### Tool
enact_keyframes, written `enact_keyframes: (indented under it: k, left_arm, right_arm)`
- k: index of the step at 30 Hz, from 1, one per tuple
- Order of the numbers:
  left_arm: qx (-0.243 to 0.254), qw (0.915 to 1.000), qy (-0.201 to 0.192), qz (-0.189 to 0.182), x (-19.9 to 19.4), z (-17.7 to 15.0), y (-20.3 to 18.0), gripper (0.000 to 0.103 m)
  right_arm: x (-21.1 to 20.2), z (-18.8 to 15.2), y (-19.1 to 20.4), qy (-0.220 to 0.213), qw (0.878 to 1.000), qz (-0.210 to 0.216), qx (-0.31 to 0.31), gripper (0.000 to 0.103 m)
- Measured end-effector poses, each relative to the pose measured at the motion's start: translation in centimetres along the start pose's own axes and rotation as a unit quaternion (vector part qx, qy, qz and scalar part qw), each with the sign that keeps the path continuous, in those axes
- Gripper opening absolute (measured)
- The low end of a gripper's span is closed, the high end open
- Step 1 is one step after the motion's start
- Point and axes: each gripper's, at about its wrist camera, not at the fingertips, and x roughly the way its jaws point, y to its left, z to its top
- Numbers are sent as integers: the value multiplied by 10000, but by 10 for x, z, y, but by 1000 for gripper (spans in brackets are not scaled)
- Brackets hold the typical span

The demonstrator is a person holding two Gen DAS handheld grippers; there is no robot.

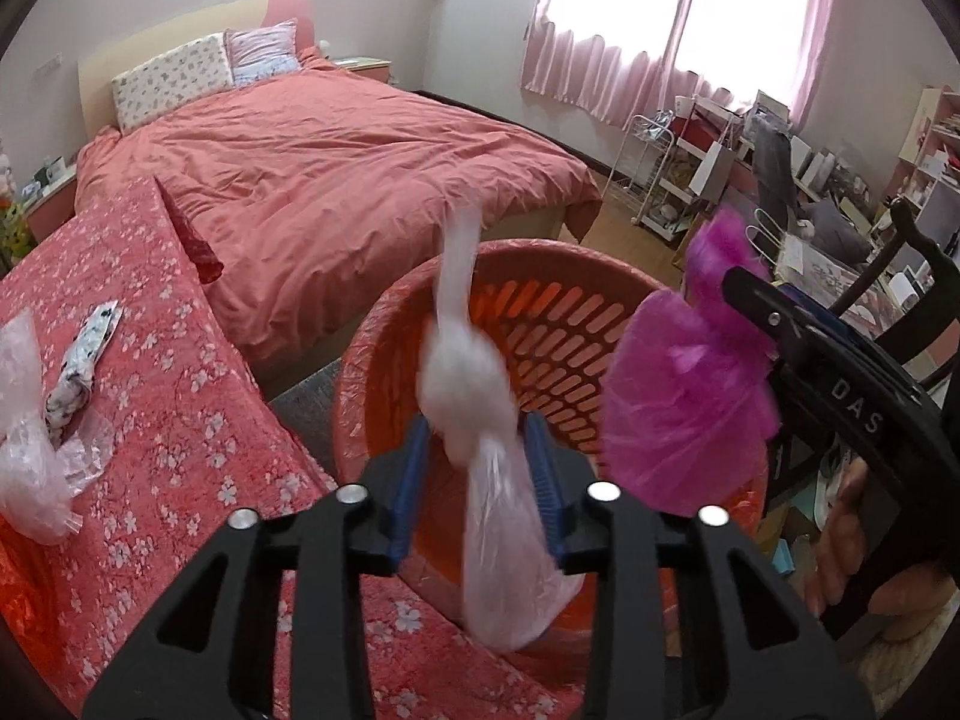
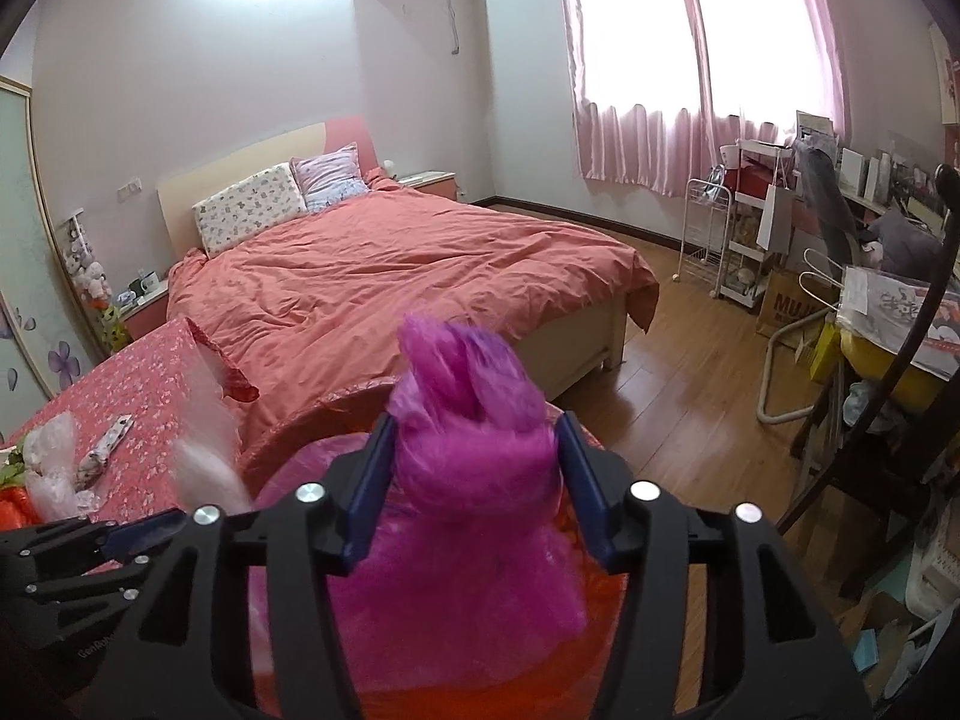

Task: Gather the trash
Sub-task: 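Open both tools to drop the bags into the basket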

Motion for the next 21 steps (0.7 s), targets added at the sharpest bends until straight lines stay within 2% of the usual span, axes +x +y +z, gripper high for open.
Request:
enact_keyframes:
  k: [8,11,16,21]
  left_arm:
    - [-122,9996,-20,247,-12,-11,13,45]
    - [-188,9991,-140,354,-25,-15,21,49]
    - [-279,9969,-378,627,-53,-25,42,50]
    - [-576,9919,-626,946,-85,-35,70,50]
  right_arm:
    - [-6,-6,1,-42,9999,-108,-68,71]
    - [-11,-8,7,-24,9999,-90,-111,71]
    - [-20,-11,27,-8,9996,44,-276,71]
    - [-31,-16,63,12,9980,320,-548,71]
